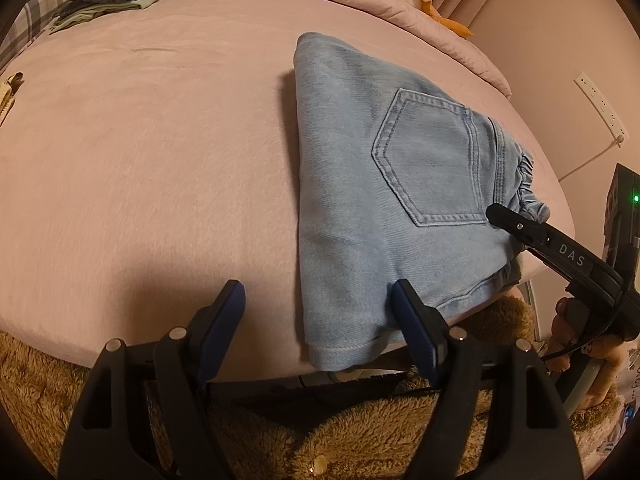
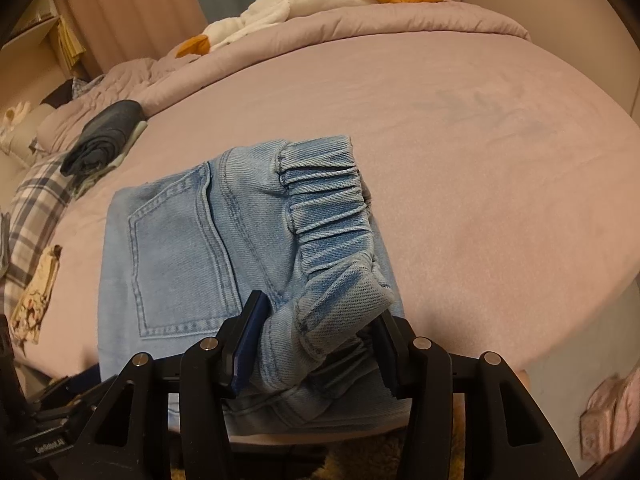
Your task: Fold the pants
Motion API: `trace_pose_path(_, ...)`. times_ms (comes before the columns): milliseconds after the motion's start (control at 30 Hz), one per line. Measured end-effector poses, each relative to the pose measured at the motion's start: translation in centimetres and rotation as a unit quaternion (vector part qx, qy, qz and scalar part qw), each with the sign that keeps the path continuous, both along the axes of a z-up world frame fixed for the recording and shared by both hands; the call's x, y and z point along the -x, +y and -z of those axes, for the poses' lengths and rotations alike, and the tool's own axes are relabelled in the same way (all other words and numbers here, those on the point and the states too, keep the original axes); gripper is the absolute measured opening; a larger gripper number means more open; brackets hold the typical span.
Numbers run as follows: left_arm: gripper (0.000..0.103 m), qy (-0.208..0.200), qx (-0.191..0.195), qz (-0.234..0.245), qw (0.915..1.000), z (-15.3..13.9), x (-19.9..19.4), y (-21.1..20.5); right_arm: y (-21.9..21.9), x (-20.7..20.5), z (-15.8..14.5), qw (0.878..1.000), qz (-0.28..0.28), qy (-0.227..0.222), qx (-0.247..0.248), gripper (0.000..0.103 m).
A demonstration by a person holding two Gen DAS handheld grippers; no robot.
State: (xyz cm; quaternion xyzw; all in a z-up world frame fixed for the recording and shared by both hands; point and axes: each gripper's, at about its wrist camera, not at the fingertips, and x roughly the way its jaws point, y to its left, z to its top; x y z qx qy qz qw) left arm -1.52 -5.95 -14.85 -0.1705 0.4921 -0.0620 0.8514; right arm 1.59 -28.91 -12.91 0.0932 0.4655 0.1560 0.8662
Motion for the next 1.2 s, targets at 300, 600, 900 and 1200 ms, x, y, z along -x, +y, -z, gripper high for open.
trace_pose_path(300,0.085,-0.012,-0.015,-0.017,0.9997,-2.1,0.2,1.0,-2.2,0.2,-0.6,0.998,0.005,0.029,-0.051,0.071)
trace_pose_path(600,0.093,-0.053,-0.011,-0.020,0.9983,-3.0,-2.6,1.4,-4.8,-0.7,-1.2,0.994,0.020,0.022,-0.109,0.094)
trace_pose_path(900,0.092,-0.016,0.033,0.005,0.9993,-0.1,-6.7,-0.1,-1.5,-3.2,1.6,0.991,-0.041,0.076,-0.103,0.094)
trace_pose_path(1200,0.065,-0.019,0.057,0.026,0.9979,-0.2,-7.9,-0.8,-1.3,-4.9,1.7,0.990,-0.054,0.058,-0.121,0.094)
